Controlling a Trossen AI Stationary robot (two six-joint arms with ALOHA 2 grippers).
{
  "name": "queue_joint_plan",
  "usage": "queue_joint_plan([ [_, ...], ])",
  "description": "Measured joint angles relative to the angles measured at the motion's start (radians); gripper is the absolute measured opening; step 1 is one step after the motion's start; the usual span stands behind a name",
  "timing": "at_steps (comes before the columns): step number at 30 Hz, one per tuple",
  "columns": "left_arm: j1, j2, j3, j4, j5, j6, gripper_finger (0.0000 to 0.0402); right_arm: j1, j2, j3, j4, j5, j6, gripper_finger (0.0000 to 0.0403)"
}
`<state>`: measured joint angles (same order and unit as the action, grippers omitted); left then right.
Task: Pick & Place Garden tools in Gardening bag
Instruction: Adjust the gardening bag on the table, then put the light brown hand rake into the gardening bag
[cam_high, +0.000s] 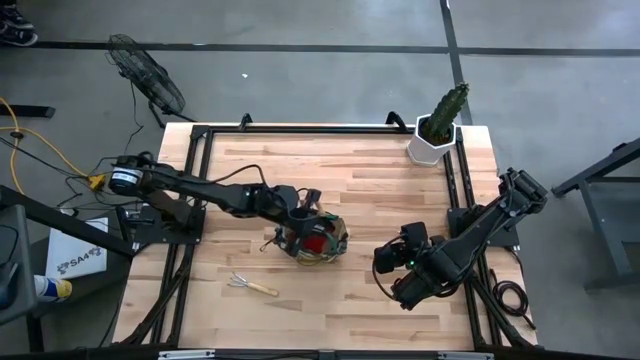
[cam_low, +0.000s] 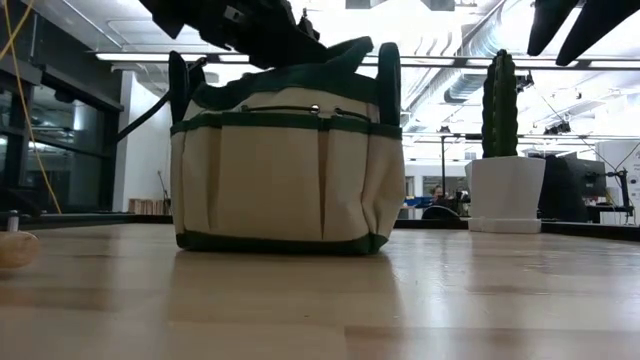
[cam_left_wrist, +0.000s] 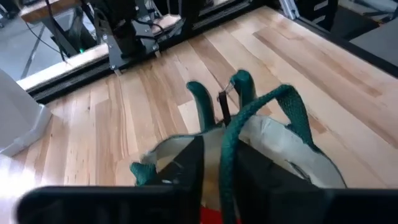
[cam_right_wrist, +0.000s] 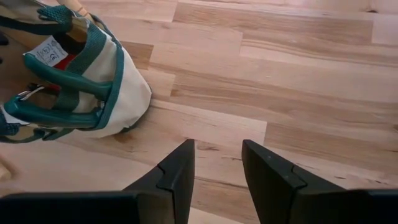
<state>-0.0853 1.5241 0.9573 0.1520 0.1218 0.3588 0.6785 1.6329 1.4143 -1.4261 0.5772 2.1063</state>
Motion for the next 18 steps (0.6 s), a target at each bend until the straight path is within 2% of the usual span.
queue_joint_plan([
  [5,0.000,-0.036,0.000,-0.035,-0.008,0.011,0.0130,0.000,0.000,0.000,0.002,-0.003,0.000,0.0126],
  [9,0.000,-0.084,0.000,-0.086,-0.009,0.012,0.0168,0.000,0.000,0.000,0.002,-0.003,0.000,0.0126],
  [15,0.000,-0.152,0.000,-0.172,-0.005,0.013,0.0191,0.000,0.000,0.000,0.002,-0.003,0.002,0.0126],
  [18,0.000,-0.181,-0.001,-0.209,-0.039,0.013,0.0192,0.000,0.000,0.000,0.001,-0.002,0.007,0.0126],
])
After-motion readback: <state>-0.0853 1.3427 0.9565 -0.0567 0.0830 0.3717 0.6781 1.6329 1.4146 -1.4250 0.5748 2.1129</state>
